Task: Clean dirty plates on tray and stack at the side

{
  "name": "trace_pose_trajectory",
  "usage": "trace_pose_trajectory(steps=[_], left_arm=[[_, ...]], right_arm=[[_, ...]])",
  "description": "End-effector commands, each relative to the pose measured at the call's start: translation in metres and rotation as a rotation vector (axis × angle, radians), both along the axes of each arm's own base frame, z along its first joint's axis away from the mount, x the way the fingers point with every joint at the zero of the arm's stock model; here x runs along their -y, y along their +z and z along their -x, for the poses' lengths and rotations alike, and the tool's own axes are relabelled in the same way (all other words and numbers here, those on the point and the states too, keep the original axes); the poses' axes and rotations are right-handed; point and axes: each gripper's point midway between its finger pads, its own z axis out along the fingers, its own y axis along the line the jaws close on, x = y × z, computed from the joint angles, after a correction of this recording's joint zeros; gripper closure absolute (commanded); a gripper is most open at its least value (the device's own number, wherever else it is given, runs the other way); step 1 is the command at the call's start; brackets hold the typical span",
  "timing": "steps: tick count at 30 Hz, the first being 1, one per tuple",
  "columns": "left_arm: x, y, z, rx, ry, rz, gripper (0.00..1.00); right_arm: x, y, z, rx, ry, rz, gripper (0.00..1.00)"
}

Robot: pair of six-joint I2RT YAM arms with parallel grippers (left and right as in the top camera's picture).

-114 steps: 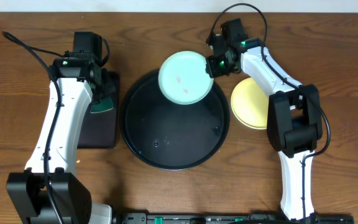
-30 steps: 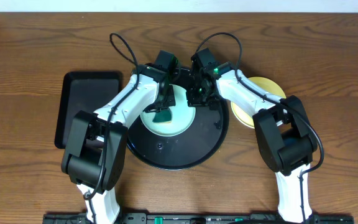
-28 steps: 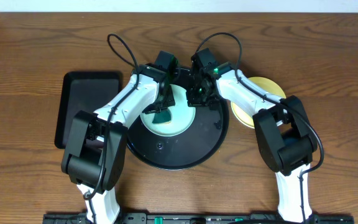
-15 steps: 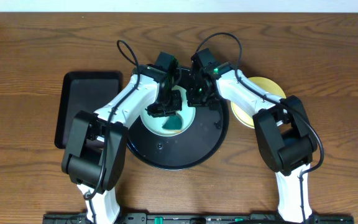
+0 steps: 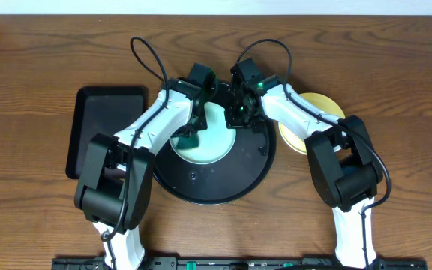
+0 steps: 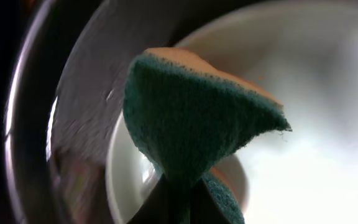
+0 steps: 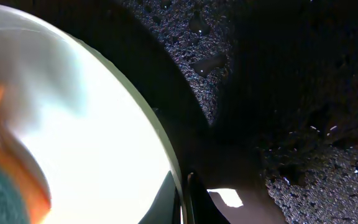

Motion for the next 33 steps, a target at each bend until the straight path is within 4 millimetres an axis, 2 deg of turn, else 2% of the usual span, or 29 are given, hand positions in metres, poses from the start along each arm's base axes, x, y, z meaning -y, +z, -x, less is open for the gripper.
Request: trace_pose_trajectory(steps=[1, 4, 6, 9, 11, 13, 16, 19, 22, 25, 29, 33], left_arm=[[0.012, -0.007, 0.025, -0.125, -0.042, 0.077, 0.93], [0.041, -0.006, 0.042, -0.212, -0.173, 0.244, 0.93], [0.055, -0.004, 0.043, -0.22, -0.245, 0.323, 0.93], [0.062, -0.003, 0.03, -0.163, -0.294, 0.344, 0.93], [0.059, -0.004, 0.01, -0.079, -0.302, 0.303, 0.93], [0.051, -0.003, -0.01, 0.004, -0.278, 0.238, 0.93], [0.026, 0.001, -0.038, 0.129, -0.171, 0.09, 0.93], [-0.003, 0.007, -0.05, 0.196, -0.079, -0.045, 0.93], [-0.022, 0.011, -0.051, 0.189, -0.047, -0.102, 0.93], [-0.038, 0.023, -0.045, 0.144, -0.015, -0.113, 0.93], [-0.052, 0.056, -0.037, 0.129, 0.015, -0.111, 0.93], [-0.06, 0.102, -0.033, 0.193, 0.034, -0.053, 0.92]], right_arm=[[0.011, -0.019, 0.006, -0.018, -0.025, 0.072, 0.99], [0.011, -0.019, 0.006, -0.017, -0.026, 0.072, 0.99], [0.011, -0.019, 0.006, -0.018, -0.026, 0.071, 0.99], [0.011, -0.019, 0.005, -0.017, -0.026, 0.071, 0.99], [0.011, -0.019, 0.006, -0.017, -0.026, 0.071, 0.99], [0.011, -0.019, 0.006, -0.017, -0.026, 0.071, 0.99], [0.011, -0.019, 0.006, -0.018, -0.026, 0.072, 0.99], [0.011, -0.019, 0.006, -0.018, -0.025, 0.072, 0.99], [0.011, -0.019, 0.006, -0.018, -0.025, 0.072, 0.99], [0.011, -0.019, 0.006, -0.018, -0.025, 0.072, 0.99], [0.011, -0.019, 0.006, -0.018, -0.025, 0.072, 0.99], [0.01, -0.018, 0.006, -0.017, -0.018, 0.066, 0.99]])
